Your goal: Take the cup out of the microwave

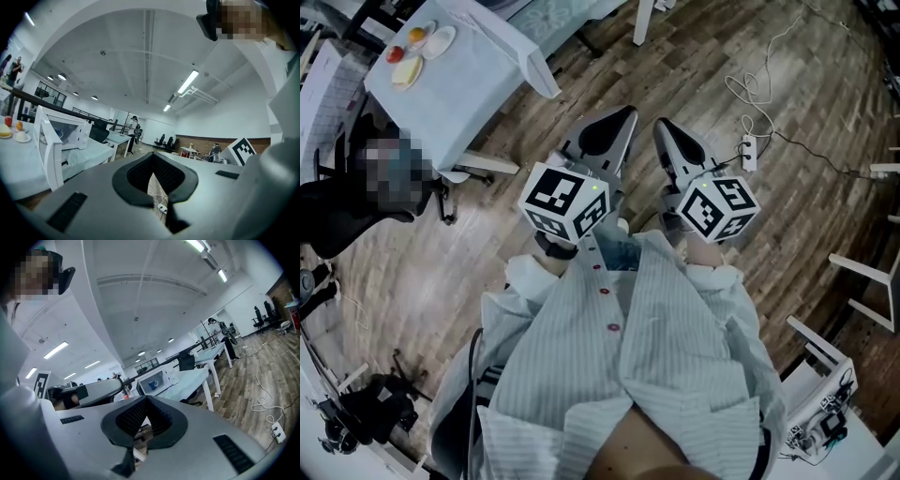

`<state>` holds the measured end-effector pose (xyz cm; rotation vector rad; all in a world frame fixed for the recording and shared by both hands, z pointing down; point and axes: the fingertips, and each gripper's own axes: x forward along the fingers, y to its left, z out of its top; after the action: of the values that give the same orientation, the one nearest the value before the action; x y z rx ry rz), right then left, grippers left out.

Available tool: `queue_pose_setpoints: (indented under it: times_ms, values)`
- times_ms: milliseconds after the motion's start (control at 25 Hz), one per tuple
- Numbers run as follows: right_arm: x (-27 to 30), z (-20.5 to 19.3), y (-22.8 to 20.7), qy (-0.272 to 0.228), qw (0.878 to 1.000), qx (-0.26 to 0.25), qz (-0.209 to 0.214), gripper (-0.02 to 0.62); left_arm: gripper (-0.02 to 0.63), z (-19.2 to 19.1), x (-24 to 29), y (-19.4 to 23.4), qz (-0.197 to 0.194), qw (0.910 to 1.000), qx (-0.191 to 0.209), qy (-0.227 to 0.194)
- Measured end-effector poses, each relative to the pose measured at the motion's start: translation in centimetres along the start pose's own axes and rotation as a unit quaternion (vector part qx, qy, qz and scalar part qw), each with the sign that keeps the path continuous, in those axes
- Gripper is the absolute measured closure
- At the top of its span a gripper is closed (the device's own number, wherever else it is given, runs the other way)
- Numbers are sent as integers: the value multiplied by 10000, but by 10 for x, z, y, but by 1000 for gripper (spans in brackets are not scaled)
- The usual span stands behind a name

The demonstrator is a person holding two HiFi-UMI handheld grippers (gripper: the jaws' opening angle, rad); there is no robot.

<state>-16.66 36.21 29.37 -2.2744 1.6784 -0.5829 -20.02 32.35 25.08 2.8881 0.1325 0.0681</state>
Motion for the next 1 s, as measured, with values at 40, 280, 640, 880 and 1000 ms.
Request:
queue_pose_setpoints:
  times_ms: [40, 280, 640, 880, 1000]
  values:
    - [8, 4, -5, 2, 10000, 1, -8, 561, 598, 2, 7, 7, -2, 10000, -3, 1]
    - [59, 28, -38, 47, 9999, 53, -80, 561, 598, 15, 52, 51, 24, 10000, -44, 13]
    - [127, 66, -72, -11, 9999, -3, -166, 561, 598, 35, 108, 111, -11, 9999, -104, -33]
    - [163, 74, -78, 56, 9998, -21, -165, 561, 598, 42, 124, 142, 4, 9998, -167, -72]
    - [178, 76, -78, 45, 9999, -16, -158, 561, 598, 45, 126, 154, -8, 9998, -164, -99]
